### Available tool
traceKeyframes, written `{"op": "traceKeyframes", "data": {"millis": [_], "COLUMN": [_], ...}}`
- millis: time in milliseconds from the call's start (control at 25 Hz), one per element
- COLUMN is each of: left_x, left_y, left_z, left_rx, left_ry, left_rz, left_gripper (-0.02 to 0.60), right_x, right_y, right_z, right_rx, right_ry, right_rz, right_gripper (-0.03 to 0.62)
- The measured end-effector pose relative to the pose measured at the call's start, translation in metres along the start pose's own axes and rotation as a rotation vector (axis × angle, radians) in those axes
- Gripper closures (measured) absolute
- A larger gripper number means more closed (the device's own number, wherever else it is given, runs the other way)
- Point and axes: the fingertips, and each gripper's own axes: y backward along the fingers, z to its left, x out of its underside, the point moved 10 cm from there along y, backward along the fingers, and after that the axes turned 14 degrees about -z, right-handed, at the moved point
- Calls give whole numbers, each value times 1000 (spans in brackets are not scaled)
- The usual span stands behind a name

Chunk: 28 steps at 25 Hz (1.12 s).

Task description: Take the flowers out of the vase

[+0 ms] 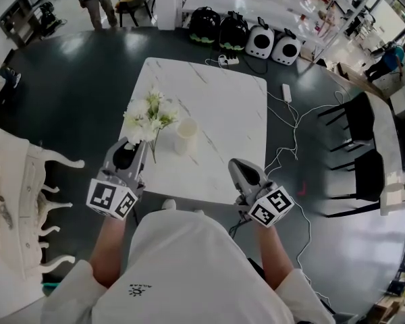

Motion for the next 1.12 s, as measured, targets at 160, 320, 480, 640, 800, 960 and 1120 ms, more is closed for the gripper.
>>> {"op": "traceKeyframes", "data": {"millis": [160,320,480,640,800,960,1120], "left_x": [5,11,13,15,19,23,23], "left_y": [3,11,19,21,21,25,24], "left_z": [3,8,15,18,21,21,22], "left_rx": [-20,-31,-47,-55,-62,-62,-59], "left_ry": [5,1,2,0,6,15,16], "left_rz": [18,36,46,54,65,73,75], "left_gripper": [529,529,529,531,531,531,534], "right_x": [-1,-1,-1,-1,0,3,2], "right_y": [-2,-5,-10,-12,-13,-11,-12], "right_z": [0,-1,1,1,0,2,2], "right_rx": [1,4,7,7,11,20,21], "right_ry": [7,17,30,32,30,31,32], "right_rz": [3,5,9,13,20,27,30], "right_gripper": [592,592,592,592,592,592,592]}}
